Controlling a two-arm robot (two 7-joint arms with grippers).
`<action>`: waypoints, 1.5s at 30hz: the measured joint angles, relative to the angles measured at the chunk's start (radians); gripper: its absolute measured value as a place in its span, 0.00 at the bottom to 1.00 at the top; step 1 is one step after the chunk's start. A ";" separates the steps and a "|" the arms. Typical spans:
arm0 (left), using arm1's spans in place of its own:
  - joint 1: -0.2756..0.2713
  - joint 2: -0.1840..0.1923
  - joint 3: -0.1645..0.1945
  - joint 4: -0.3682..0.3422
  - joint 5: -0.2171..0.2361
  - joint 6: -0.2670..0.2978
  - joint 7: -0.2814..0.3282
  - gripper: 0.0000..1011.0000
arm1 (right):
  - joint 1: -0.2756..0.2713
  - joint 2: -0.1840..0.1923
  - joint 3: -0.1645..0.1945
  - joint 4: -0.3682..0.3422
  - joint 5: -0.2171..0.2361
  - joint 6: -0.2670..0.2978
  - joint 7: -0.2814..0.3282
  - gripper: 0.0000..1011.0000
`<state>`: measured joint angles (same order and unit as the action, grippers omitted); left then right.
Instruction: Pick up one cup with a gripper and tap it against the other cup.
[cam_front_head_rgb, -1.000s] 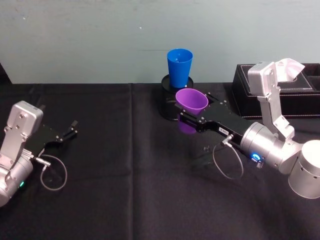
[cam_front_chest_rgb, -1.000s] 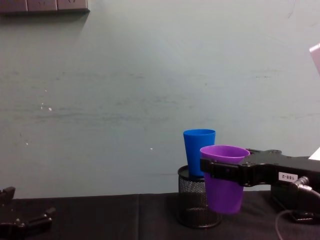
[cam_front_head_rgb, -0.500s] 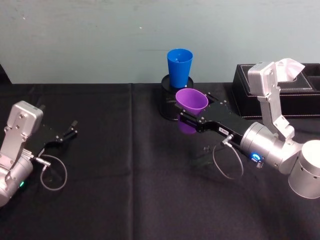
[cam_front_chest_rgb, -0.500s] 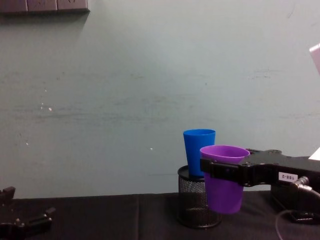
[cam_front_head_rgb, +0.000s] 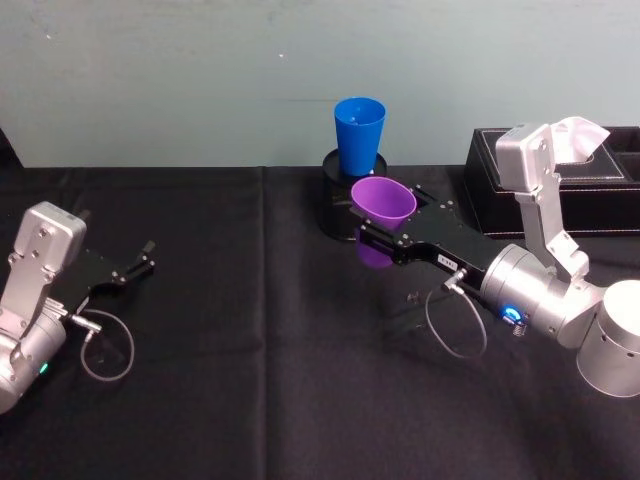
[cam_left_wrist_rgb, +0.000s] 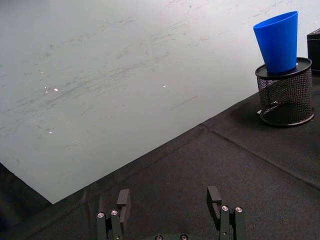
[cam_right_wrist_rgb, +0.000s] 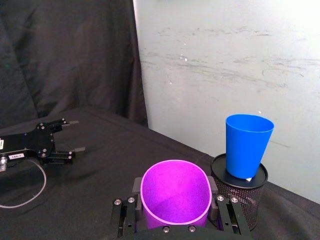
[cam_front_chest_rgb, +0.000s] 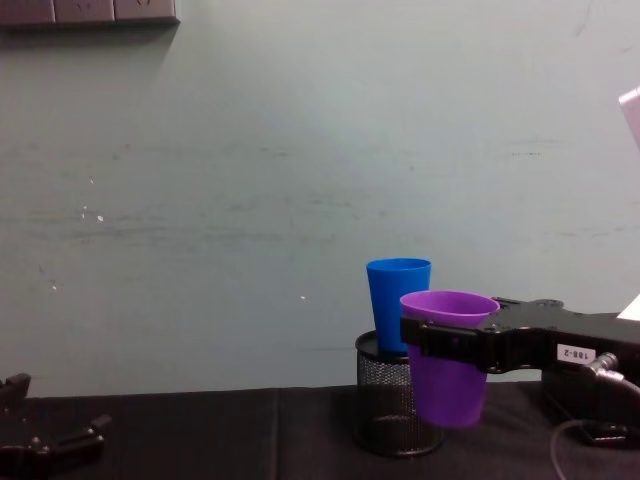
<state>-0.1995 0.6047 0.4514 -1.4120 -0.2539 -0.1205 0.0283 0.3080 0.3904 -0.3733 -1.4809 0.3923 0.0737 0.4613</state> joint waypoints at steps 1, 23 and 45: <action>0.000 0.000 0.000 0.000 0.000 0.000 0.000 0.99 | 0.000 0.000 0.000 0.000 0.000 0.000 0.000 0.72; 0.000 0.000 0.000 0.000 0.000 0.000 0.000 0.99 | 0.052 -0.090 -0.001 0.127 -0.098 -0.020 -0.180 0.72; 0.000 0.000 0.000 0.000 0.000 0.000 0.000 0.99 | 0.247 -0.254 0.024 0.427 -0.171 -0.047 -0.216 0.72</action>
<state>-0.1995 0.6047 0.4514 -1.4119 -0.2539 -0.1205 0.0283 0.5551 0.1363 -0.3496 -1.0534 0.2214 0.0267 0.2457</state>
